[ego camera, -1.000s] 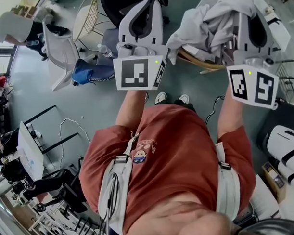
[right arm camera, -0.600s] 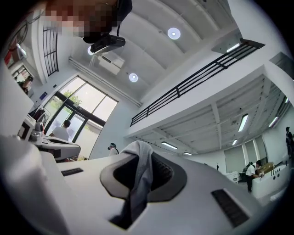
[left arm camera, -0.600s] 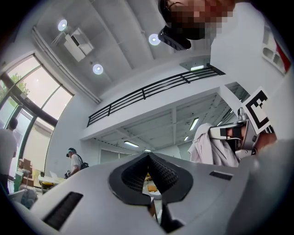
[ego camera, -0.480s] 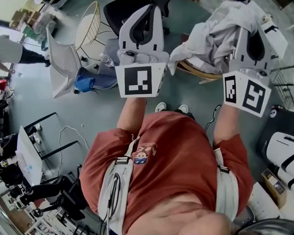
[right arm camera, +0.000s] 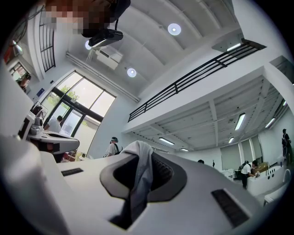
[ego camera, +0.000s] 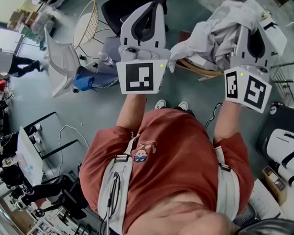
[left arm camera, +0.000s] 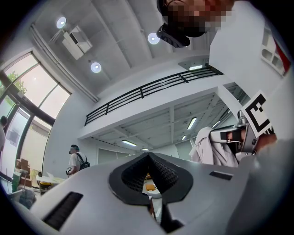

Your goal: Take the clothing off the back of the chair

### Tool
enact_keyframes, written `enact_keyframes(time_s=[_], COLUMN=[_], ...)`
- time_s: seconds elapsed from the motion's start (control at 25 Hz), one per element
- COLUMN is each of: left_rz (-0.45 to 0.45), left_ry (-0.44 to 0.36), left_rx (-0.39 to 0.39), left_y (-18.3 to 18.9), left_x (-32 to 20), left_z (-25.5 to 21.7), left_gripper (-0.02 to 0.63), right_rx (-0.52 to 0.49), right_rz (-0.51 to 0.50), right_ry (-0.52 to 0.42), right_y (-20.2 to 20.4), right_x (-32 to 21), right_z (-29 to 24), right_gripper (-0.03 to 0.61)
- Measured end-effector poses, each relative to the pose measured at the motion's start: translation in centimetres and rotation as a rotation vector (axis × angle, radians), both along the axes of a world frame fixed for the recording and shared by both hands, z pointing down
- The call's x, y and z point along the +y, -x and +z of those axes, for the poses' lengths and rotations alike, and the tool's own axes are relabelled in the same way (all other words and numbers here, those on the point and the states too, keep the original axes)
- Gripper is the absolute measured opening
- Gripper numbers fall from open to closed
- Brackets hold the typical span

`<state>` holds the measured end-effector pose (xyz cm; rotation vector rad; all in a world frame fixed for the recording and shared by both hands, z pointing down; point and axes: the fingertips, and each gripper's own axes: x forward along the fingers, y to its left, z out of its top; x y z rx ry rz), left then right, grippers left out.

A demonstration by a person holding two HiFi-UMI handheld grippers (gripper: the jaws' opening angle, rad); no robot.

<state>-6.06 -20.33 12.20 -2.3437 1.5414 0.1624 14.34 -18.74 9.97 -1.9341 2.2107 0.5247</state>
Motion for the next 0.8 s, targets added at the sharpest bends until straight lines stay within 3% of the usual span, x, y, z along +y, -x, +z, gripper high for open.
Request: enact_keyframes(time_s=[0.8], left_rz=[0.006], left_ry=[0.013], left_rx=[0.012], left_y=[-0.5], left_x=[-0.2], left_z=[0.5], left_gripper=[0.014], right_rx=[0.016], right_rz=[-0.004], right_ry=[0.025], right_y=[-0.1], right_x=[-0.5], right_z=[1.2], right_gripper=[0.038])
